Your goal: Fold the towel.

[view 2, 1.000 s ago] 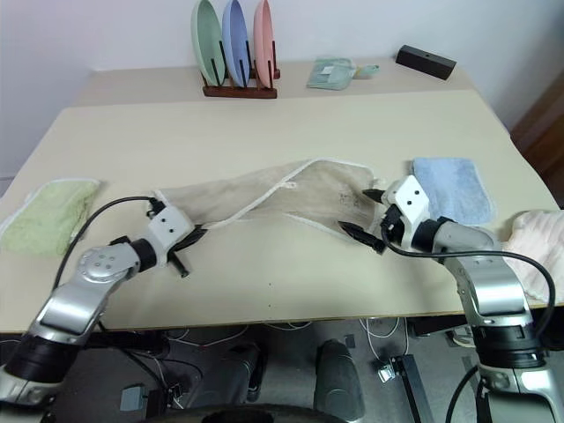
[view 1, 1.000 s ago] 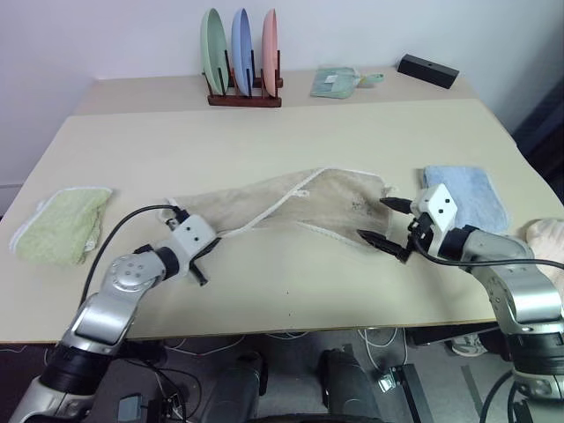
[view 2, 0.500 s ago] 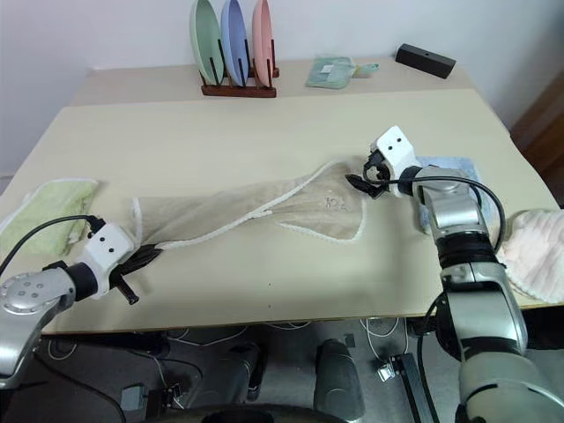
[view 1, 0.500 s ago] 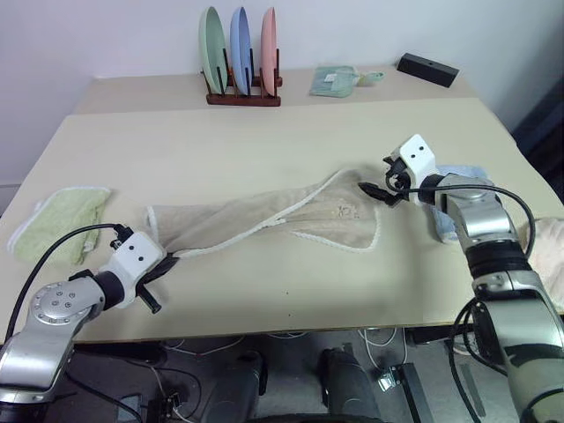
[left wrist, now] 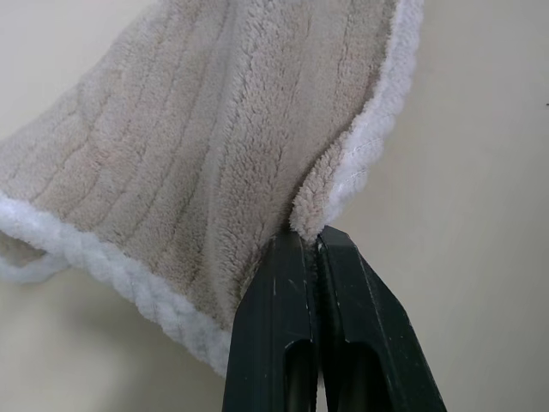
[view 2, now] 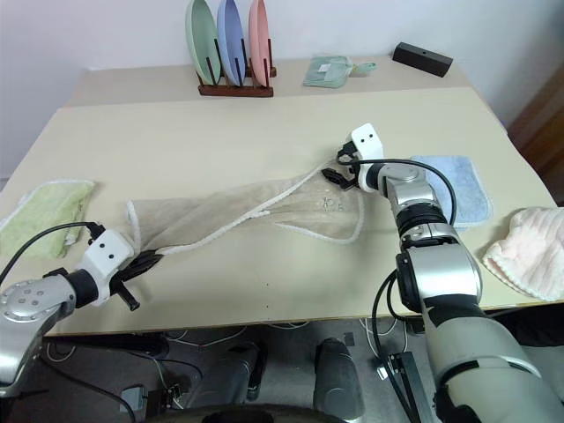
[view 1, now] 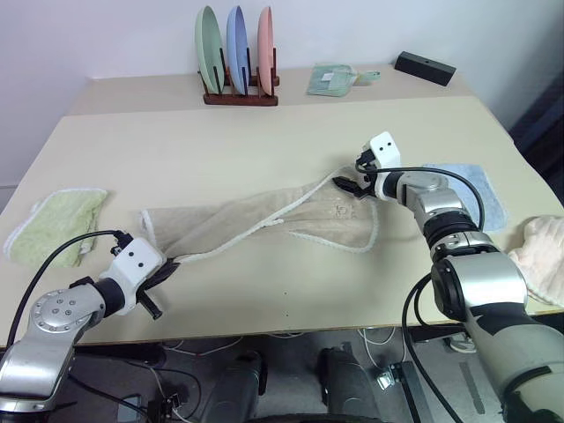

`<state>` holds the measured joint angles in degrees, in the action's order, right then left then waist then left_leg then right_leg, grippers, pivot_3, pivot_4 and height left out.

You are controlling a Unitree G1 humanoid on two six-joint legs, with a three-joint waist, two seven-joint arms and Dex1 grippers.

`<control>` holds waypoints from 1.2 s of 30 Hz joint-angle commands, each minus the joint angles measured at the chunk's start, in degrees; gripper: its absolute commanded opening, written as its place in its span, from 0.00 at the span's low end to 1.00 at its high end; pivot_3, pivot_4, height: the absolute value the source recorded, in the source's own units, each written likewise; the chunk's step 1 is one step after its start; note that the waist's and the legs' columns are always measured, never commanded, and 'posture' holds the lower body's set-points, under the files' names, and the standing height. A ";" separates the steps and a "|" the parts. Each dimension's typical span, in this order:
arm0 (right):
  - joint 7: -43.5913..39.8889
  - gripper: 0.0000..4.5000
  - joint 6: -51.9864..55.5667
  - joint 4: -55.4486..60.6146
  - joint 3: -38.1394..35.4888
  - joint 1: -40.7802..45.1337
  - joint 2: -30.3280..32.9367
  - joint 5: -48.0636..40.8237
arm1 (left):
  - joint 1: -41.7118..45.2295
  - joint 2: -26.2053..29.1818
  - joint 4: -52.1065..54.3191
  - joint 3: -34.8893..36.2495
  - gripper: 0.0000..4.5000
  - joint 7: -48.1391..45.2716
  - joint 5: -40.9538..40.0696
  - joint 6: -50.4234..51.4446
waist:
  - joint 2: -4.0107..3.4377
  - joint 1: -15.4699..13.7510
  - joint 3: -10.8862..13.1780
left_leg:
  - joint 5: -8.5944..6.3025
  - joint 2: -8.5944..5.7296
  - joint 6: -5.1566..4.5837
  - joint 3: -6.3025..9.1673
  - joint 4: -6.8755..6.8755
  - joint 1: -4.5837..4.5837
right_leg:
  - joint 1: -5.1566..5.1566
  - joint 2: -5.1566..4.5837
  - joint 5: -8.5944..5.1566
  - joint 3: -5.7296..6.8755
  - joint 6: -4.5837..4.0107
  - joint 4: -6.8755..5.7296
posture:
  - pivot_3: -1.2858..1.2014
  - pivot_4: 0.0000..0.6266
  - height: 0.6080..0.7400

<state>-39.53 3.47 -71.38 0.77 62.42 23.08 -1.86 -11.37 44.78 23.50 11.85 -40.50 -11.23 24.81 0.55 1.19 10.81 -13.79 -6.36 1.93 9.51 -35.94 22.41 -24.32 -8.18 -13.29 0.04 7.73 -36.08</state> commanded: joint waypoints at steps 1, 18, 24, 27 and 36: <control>-0.11 0.60 -1.21 -0.23 -1.77 2.15 0.13 -0.18 | -0.27 -0.04 1.45 0.57 0.00 0.23 0.22 -0.37 | 0.00 0.06 0.00 | 0.00 0.03 0.00 0.00 0.00 0.00 | 0.00 0.03 0.01 -0.02 -0.02 0.00 | 0.52 0.24 0.98; -9.84 0.01 -10.87 24.67 -2.96 -5.40 8.57 -2.22 | 11.44 -0.81 -6.43 7.78 0.00 5.80 -0.78 -1.96 | -0.07 1.17 0.04 | 0.00 0.26 0.25 -0.03 -0.01 0.01 | -0.10 0.47 0.15 -0.06 -0.23 -0.02 | 0.52 0.24 0.98; -21.47 0.01 9.43 62.34 -2.84 -27.90 17.27 -13.04 | 11.09 1.46 -7.70 10.58 0.00 2.57 -2.49 -1.69 | -0.06 0.94 0.01 | -0.22 0.35 0.24 0.02 -0.05 0.03 | -0.11 0.46 0.07 -0.09 -0.13 0.04 | 0.52 0.24 0.98; -23.31 0.01 15.80 73.88 -2.02 -36.95 19.90 -15.92 | 9.65 1.74 -6.62 9.45 0.00 0.62 -3.24 -0.98 | -0.09 1.13 0.03 | -0.23 0.39 0.21 -0.06 -0.14 0.05 | -0.12 0.44 0.08 -0.13 -0.14 0.02 | 0.52 0.24 0.98; -23.38 0.14 18.70 80.19 1.43 -45.15 22.91 -13.43 | 7.68 1.74 -3.52 5.14 0.00 -1.47 -3.09 1.10 | -0.06 0.01 0.02 | -0.23 0.54 0.21 -0.41 -0.24 -0.04 | -0.06 0.49 0.11 -0.25 -0.17 0.01 | 0.52 0.24 0.98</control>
<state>-62.99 22.41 7.68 2.91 16.80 44.66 -15.78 -4.06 45.86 18.26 16.48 -42.19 -14.29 25.82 0.50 1.21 10.83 -14.03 -5.81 2.14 9.08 -36.17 22.37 -24.41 -7.68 -13.18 -0.22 7.56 -36.07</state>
